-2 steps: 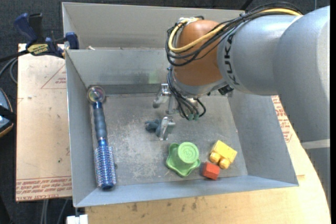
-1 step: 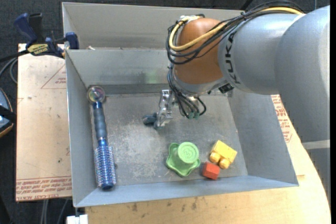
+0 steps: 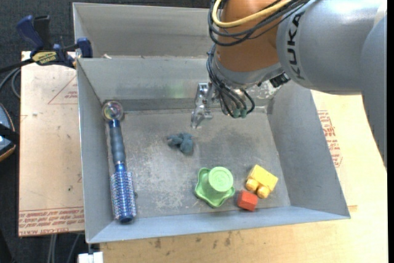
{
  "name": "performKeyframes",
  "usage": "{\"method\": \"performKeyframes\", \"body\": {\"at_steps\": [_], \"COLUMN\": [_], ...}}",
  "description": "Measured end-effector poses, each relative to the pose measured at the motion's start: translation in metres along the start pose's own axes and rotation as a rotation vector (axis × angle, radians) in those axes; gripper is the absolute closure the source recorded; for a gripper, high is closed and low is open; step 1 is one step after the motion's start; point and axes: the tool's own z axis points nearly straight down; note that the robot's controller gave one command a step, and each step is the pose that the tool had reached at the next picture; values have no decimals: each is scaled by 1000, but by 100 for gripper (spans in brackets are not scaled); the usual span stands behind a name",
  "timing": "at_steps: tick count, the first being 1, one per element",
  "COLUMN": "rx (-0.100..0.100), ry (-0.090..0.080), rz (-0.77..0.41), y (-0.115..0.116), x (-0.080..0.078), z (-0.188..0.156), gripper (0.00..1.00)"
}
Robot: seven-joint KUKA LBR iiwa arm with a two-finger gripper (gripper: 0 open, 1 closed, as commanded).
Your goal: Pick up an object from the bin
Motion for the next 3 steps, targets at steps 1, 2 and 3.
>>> {"method": "performKeyframes", "body": {"at_steps": [1, 2, 3], "rx": [1, -1, -3], "ry": [9, 5, -5], "rz": [2, -229, -227], "y": [0, 13, 13], "x": [2, -13, -16], "z": [6, 122, 118], "gripper": [0, 0, 100]}}
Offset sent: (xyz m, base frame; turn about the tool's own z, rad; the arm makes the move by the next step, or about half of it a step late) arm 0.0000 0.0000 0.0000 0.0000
